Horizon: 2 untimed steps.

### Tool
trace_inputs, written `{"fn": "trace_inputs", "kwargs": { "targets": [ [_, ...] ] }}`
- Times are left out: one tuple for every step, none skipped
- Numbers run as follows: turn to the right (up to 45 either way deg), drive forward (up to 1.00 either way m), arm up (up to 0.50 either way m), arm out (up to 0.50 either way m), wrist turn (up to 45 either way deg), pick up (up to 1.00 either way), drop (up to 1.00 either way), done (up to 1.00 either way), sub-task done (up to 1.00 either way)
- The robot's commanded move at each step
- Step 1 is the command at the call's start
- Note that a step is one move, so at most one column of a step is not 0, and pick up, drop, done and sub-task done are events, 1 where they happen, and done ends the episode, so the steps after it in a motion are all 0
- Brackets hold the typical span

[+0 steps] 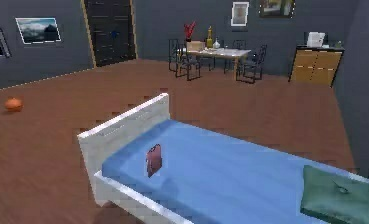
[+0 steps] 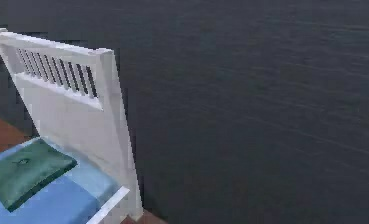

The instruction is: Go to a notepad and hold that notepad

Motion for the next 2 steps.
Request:
{"fn": "trace_inputs", "kwargs": {
  "targets": [
    [-45.0,0.00,0.00,0.00,0.0,0.00,0.00,0.00,0.00],
    [-45.0,0.00,0.00,0.00,0.0,0.00,0.00,0.00,0.00]
  ]
}}
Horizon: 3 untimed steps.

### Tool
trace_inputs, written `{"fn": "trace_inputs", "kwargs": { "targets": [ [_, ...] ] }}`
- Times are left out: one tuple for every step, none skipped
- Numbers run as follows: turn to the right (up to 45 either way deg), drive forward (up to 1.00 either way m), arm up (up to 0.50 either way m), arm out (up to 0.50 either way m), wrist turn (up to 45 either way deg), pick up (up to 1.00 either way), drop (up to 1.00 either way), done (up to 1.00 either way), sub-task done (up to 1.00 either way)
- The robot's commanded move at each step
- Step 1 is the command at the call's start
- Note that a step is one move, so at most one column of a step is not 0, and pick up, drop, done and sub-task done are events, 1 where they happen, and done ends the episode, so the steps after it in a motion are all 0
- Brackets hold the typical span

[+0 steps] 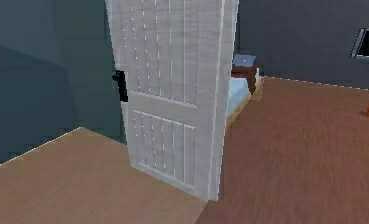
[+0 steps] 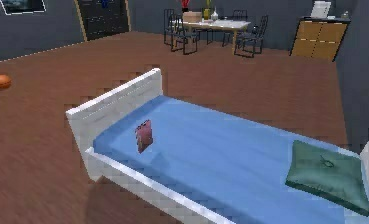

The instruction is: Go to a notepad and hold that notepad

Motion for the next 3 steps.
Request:
{"fn": "trace_inputs", "kwargs": {
  "targets": [
    [-9.0,0.00,0.00,0.00,0.0,0.00,0.00,0.00,0.00],
    [45.0,0.00,0.00,0.00,0.0,0.00,0.00,0.00,0.00],
    [33.0,0.00,0.00,0.00,0.0,0.00,0.00,0.00,0.00]
  ]
}}
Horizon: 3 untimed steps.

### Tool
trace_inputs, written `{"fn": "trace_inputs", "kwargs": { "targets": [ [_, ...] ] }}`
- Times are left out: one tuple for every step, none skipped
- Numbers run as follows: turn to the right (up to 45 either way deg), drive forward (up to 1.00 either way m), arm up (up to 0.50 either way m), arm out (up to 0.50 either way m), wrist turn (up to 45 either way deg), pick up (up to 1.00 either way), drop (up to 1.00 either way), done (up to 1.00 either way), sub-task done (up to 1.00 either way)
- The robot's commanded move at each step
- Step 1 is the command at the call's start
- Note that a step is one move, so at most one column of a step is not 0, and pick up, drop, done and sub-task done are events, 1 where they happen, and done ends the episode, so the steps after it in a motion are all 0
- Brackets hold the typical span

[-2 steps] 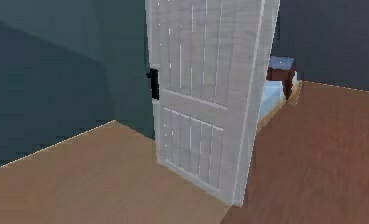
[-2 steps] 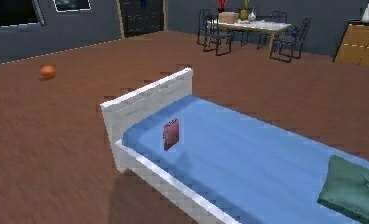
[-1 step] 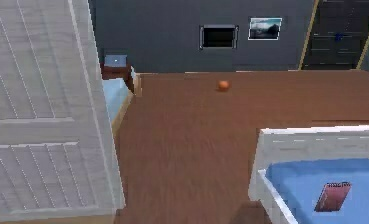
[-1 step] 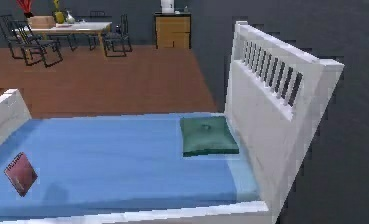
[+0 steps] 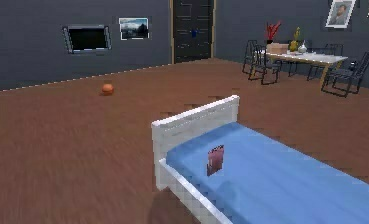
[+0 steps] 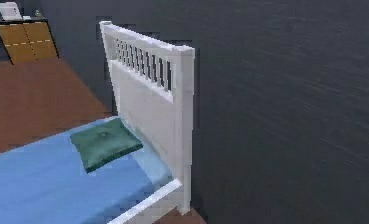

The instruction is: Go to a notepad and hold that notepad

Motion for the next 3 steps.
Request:
{"fn": "trace_inputs", "kwargs": {
  "targets": [
    [0.0,0.55,0.00,0.00,0.0,0.00,0.00,0.00,0.00],
    [-45.0,0.00,0.00,0.00,0.0,0.00,0.00,0.00,0.00],
    [-21.0,0.00,0.00,0.00,0.0,0.00,0.00,0.00,0.00]
  ]
}}
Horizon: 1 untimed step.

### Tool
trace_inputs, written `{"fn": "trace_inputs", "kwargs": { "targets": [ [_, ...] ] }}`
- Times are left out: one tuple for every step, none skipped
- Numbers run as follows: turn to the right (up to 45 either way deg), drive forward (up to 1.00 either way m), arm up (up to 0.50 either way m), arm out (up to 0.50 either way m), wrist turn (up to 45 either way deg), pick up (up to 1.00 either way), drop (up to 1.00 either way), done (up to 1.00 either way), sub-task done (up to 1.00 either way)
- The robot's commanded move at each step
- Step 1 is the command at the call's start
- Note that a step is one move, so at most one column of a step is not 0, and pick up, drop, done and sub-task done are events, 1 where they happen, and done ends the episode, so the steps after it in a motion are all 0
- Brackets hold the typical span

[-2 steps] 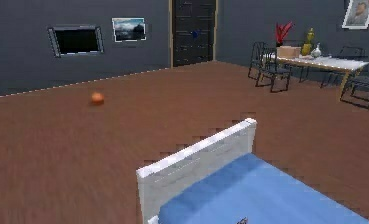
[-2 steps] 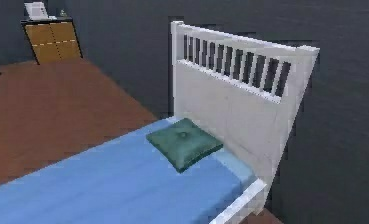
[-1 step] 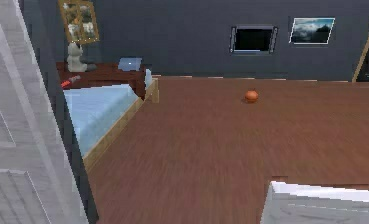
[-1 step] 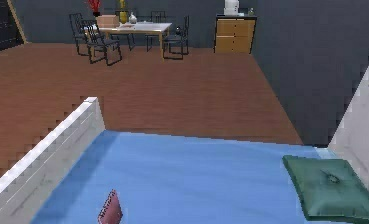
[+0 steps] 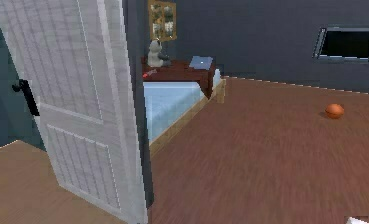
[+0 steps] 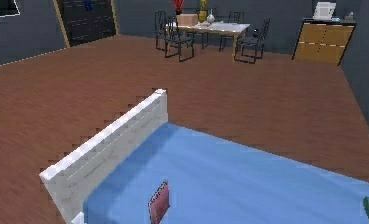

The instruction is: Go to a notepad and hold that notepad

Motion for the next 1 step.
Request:
{"fn": "trace_inputs", "kwargs": {
  "targets": [
    [0.0,0.00,0.50,0.00,0.0,0.00,0.00,0.00,0.00]
  ]
}}
